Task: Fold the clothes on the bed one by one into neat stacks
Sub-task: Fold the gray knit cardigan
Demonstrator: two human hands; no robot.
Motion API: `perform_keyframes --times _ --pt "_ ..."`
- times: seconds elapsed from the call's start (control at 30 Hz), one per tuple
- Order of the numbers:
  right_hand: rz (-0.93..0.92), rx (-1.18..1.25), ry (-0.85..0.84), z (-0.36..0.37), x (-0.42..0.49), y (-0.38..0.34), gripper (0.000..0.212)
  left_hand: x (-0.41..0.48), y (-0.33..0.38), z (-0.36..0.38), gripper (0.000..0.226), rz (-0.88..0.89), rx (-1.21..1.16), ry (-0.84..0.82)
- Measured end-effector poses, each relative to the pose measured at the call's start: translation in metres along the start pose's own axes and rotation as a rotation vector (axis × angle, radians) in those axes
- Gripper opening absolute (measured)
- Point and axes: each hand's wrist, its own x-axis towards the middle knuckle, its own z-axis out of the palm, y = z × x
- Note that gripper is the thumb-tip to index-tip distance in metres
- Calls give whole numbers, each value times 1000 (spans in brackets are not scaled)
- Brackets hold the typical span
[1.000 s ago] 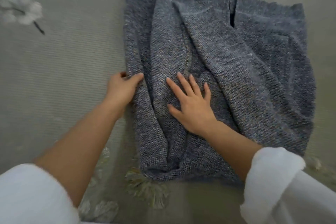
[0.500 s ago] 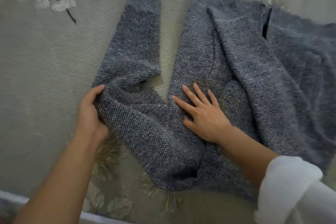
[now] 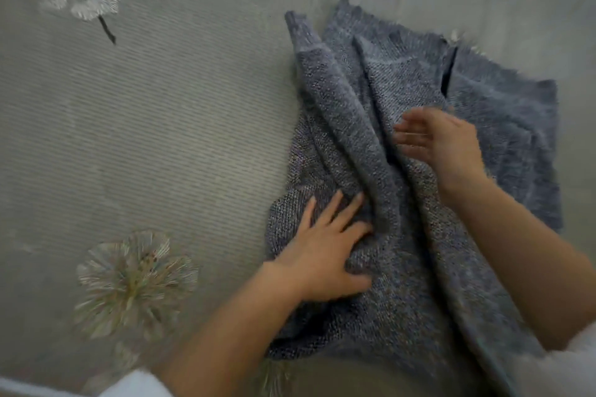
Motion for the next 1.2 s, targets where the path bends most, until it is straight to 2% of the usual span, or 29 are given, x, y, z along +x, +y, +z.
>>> perform_keyframes --times 0.1,0.17,0.2,0.27,0.3,0.33,0.37,0.43,0.53,0.57,0.63,0.7,0.83,0.9,0.97,1.03,1.1,1.2 --pt "-72 -349 -271 19 -4 10 40 -12 -12 31 81 33 124 36" --pt "-196 -550 -281 42 -2 11 60 -13 -13 35 78 37 155 70" --pt "-239 -669 -243 53 2 10 78 -13 -12 35 77 37 173 79" --pt "-268 -962 -193 73 9 9 105 -13 -11 34 75 37 201 71" --pt "-301 -1117 -178 79 13 8 103 -14 -10 33 74 31 212 61" --pt "-354 -1222 -161 82 14 4 91 -15 -9 31 74 21 217 56" --pt "-424 -1206 -151 81 18 -2 67 -16 -7 29 75 6 218 57" --pt "-425 -806 -60 68 24 -21 15 -19 -2 24 76 -39 206 88" --pt "-152 110 102 16 41 -39 18 -20 11 12 73 -109 96 223" --pt "-84 398 89 -7 42 -41 10 -19 16 8 75 -126 32 275" --pt "-23 808 17 -46 40 -28 17 -14 26 3 77 -120 -32 344" --pt "48 895 15 -82 34 -5 21 -8 35 7 76 -68 22 272" --pt "387 583 178 -122 32 46 34 -4 40 35 80 -7 118 7" --pt "437 455 212 -126 41 59 49 -4 36 41 83 -24 141 13" --pt "412 407 243 -121 50 60 55 -4 34 41 85 -37 191 42" --pt "350 414 296 -120 62 51 49 -5 36 38 74 -25 213 87" --pt "188 531 313 -125 71 36 41 -5 43 32 59 0 152 131" --pt "-43 689 345 -148 73 25 33 -3 60 24 52 63 8 85"
